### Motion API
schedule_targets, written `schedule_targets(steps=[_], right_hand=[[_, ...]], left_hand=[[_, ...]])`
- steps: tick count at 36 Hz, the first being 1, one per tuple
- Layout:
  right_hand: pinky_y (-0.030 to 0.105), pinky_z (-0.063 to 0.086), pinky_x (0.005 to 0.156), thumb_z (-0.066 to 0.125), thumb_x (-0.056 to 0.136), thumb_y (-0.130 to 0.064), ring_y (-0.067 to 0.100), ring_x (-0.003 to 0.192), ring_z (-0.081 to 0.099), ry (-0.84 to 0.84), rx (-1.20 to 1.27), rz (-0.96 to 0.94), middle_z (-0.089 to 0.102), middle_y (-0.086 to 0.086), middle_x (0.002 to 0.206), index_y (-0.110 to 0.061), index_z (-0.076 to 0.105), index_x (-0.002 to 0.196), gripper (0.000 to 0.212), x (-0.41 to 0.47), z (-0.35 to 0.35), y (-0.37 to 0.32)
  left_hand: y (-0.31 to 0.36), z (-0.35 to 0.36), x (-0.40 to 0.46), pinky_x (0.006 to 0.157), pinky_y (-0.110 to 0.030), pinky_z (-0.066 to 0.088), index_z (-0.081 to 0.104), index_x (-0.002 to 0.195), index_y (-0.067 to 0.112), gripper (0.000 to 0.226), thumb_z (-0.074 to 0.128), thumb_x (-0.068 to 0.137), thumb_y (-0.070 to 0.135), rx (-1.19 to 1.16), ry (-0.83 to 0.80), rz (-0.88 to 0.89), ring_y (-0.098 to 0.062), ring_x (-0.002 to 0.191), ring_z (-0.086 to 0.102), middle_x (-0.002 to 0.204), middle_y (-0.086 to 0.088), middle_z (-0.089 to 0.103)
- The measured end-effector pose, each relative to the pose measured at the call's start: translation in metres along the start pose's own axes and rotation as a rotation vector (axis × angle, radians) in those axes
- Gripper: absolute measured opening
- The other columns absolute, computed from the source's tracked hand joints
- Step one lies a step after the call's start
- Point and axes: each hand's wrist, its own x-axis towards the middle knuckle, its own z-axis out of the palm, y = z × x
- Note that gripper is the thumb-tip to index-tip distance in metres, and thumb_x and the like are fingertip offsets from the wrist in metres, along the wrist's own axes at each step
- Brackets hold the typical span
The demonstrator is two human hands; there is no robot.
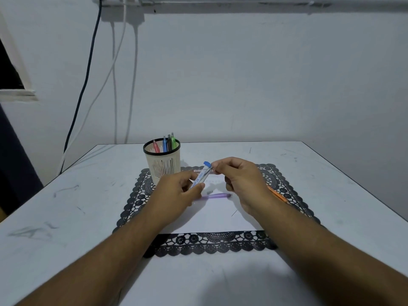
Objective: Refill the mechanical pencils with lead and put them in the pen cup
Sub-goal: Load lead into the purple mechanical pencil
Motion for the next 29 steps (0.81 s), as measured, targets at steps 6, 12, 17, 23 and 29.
schedule_targets(steps=[6, 12, 17, 23, 29], right_hand=[[0.033, 0.032, 0.057, 0.073, 0.093, -0.021, 0.013, 0.059, 0.038, 0.005, -0.05, -0.013, 0.073, -0.004, 0.08, -0.027, 0.084, 0.09, 0.013, -0.002, 0.001, -0.003], [0.023, 0.025, 0.046, 0.046, 0.096, -0.002, 0.011, 0.051, 0.031, 0.014, 0.375, 0.323, 0.06, 0.006, 0.078, -0.004, 0.071, 0.107, 0.027, 0.008, -0.001, -0.004], [0.027, 0.038, 0.061, 0.032, 0.097, 0.005, 0.017, 0.063, 0.044, 0.029, 0.683, 0.552, 0.061, 0.014, 0.082, 0.0, 0.06, 0.107, 0.03, 0.011, -0.013, -0.012], [0.027, 0.061, 0.064, 0.018, 0.095, 0.023, 0.025, 0.085, 0.058, 0.072, 0.672, 0.444, 0.057, 0.02, 0.1, 0.004, 0.059, 0.108, 0.047, 0.013, -0.016, -0.016], [0.032, 0.065, 0.075, 0.029, 0.101, 0.021, 0.031, 0.092, 0.071, 0.031, 0.638, 0.306, 0.067, 0.023, 0.108, 0.004, 0.055, 0.122, 0.038, 0.012, -0.017, -0.021]], left_hand=[[0.003, 0.0, -0.002, 0.064, -0.038, 0.059, 0.074, 0.1, 0.03, 0.007, 0.068, 0.098, 0.03, -0.016, 0.001, -0.021, -0.018, 0.061, 0.07, 0.074, 0.0, 0.076], [0.014, 0.001, -0.003, 0.057, -0.028, 0.052, 0.071, 0.11, 0.02, 0.013, 0.06, 0.103, 0.019, -0.275, 0.05, -0.064, -0.022, 0.062, 0.068, 0.085, -0.002, 0.079], [0.018, 0.001, -0.002, 0.055, -0.031, 0.053, 0.065, 0.114, 0.01, 0.014, 0.055, 0.104, 0.01, -0.421, 0.111, -0.105, -0.025, 0.067, 0.069, 0.092, -0.007, 0.078], [0.017, -0.001, 0.001, 0.059, -0.03, 0.056, 0.066, 0.111, 0.007, 0.019, 0.048, 0.106, 0.005, -0.529, 0.105, -0.176, -0.024, 0.079, 0.074, 0.101, -0.005, 0.079], [0.02, -0.003, 0.005, 0.063, -0.028, 0.061, 0.057, 0.129, 0.009, 0.026, 0.046, 0.107, 0.004, -0.742, 0.038, -0.203, -0.028, 0.084, 0.075, 0.111, -0.011, 0.077]])
